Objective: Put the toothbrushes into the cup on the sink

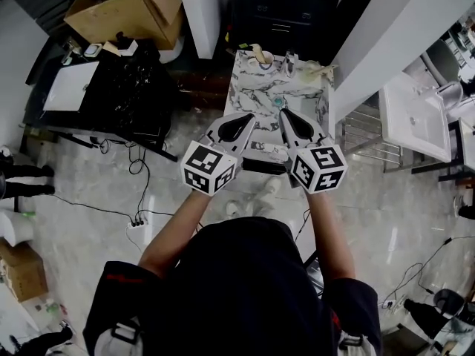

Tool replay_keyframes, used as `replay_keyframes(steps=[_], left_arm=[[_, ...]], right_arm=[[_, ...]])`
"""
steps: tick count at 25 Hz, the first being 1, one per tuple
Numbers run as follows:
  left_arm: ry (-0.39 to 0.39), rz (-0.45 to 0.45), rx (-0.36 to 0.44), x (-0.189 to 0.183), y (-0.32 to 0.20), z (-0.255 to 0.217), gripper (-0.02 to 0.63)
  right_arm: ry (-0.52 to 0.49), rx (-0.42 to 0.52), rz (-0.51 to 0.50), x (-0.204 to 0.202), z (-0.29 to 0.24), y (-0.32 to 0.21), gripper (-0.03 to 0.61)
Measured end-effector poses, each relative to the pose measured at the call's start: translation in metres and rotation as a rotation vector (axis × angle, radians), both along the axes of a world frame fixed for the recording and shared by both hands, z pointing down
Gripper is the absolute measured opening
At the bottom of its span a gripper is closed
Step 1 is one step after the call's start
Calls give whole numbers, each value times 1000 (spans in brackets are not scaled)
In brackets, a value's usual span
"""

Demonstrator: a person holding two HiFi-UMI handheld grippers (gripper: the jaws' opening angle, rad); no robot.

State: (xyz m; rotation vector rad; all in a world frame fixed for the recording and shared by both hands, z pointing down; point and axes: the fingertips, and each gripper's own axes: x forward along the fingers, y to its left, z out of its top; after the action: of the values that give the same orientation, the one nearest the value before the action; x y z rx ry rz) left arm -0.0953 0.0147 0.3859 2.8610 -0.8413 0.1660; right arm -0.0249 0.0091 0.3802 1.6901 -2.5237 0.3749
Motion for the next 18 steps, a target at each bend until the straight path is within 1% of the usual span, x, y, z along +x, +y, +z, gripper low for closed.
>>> replay_keyframes(steps=[7, 12, 18], left_arm=[[11, 5, 11, -12, 16, -8, 14], [14, 15, 5, -7, 24, -6, 14], [8, 19, 6, 5, 26, -7, 14]], right_arm=[[14, 6, -6, -16, -5, 20, 37], [7, 14, -14, -20, -9, 26, 37], [2, 15, -18, -10, -9, 29, 37]])
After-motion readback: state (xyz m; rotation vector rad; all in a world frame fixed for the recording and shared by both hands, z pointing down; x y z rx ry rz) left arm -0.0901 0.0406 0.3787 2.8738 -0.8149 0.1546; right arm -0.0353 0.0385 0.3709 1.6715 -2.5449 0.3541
